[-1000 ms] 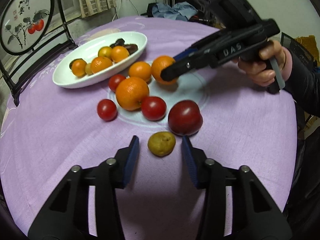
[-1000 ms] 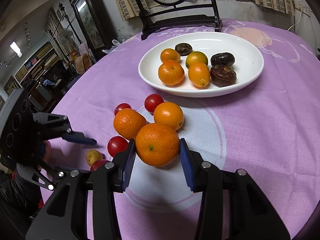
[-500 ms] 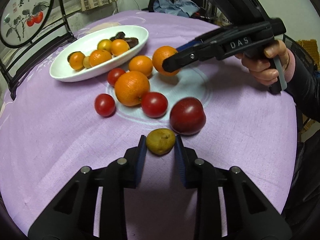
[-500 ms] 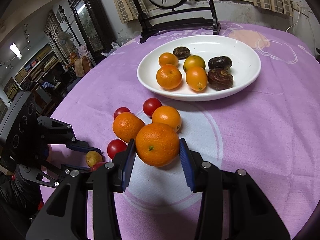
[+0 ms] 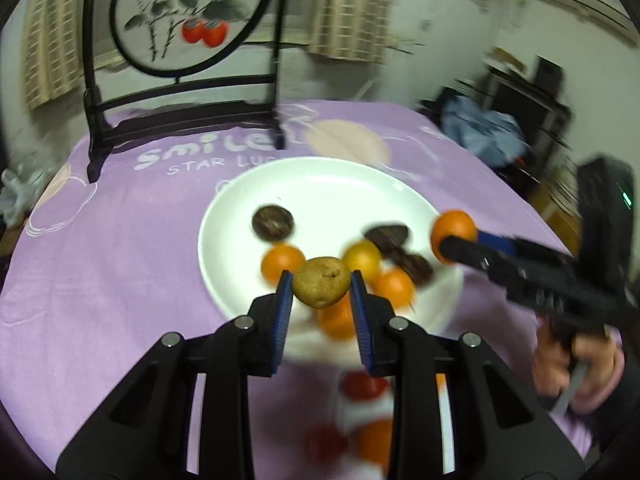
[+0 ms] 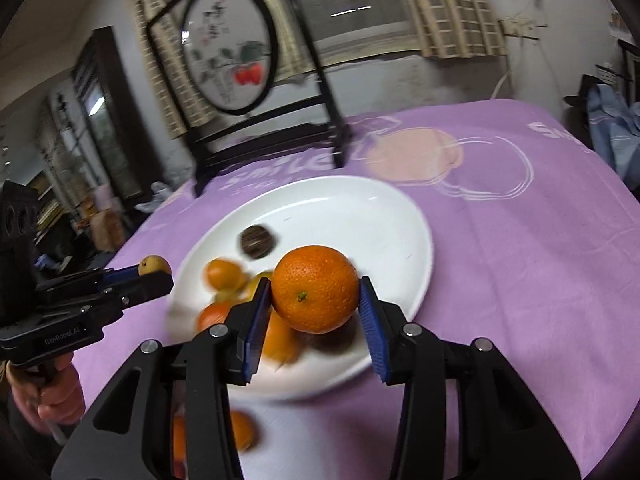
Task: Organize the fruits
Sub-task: 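Grasp a small yellow fruit with the left tool while the right tool carries the orange to the plate, then release the orange and yellow fruit onto the plate, open both tools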
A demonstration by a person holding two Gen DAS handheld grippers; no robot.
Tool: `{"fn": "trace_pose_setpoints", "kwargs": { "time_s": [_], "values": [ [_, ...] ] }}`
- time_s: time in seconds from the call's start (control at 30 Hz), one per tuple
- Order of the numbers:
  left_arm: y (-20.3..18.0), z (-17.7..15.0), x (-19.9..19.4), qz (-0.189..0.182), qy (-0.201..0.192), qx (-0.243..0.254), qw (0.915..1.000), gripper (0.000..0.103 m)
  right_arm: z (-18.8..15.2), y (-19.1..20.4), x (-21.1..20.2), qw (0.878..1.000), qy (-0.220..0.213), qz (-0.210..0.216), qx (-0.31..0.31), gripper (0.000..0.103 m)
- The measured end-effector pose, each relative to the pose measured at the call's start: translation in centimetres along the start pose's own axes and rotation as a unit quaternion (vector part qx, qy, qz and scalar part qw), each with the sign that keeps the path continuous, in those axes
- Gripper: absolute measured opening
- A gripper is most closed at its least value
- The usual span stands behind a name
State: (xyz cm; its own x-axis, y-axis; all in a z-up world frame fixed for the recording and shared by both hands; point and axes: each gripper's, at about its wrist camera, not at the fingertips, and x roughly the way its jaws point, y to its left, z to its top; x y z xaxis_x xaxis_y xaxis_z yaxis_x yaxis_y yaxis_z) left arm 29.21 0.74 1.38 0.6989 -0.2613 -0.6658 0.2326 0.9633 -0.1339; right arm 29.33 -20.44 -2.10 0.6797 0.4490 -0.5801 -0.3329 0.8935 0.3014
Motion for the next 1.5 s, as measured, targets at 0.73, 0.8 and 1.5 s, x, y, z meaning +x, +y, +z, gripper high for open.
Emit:
{"fn": "trace_pose_setpoints", "kwargs": {
  "time_s": [0.73,0.8,1.5],
  "values": [
    [1.2,-0.5,-2.1,0.127,-0.059,-0.035,0.9895,0.097,-0.9,4.1,-3.2,0.994,-0.038,-0.033,-0.096,0.064],
    [1.9,-1.2,-2.5,0.130,-0.060,-0.045,0.9887,0.097,-1.2,4.5,-3.4,0.993,-0.039,-0.033,-0.107,0.064],
    [4.9,-4.9,-5.3,0.207,-0.055,-0.076,0.9738,0.101,-8.1,9.0,-6.5,0.964,0.110,0.178,-0.163,0.064]
  ]
}}
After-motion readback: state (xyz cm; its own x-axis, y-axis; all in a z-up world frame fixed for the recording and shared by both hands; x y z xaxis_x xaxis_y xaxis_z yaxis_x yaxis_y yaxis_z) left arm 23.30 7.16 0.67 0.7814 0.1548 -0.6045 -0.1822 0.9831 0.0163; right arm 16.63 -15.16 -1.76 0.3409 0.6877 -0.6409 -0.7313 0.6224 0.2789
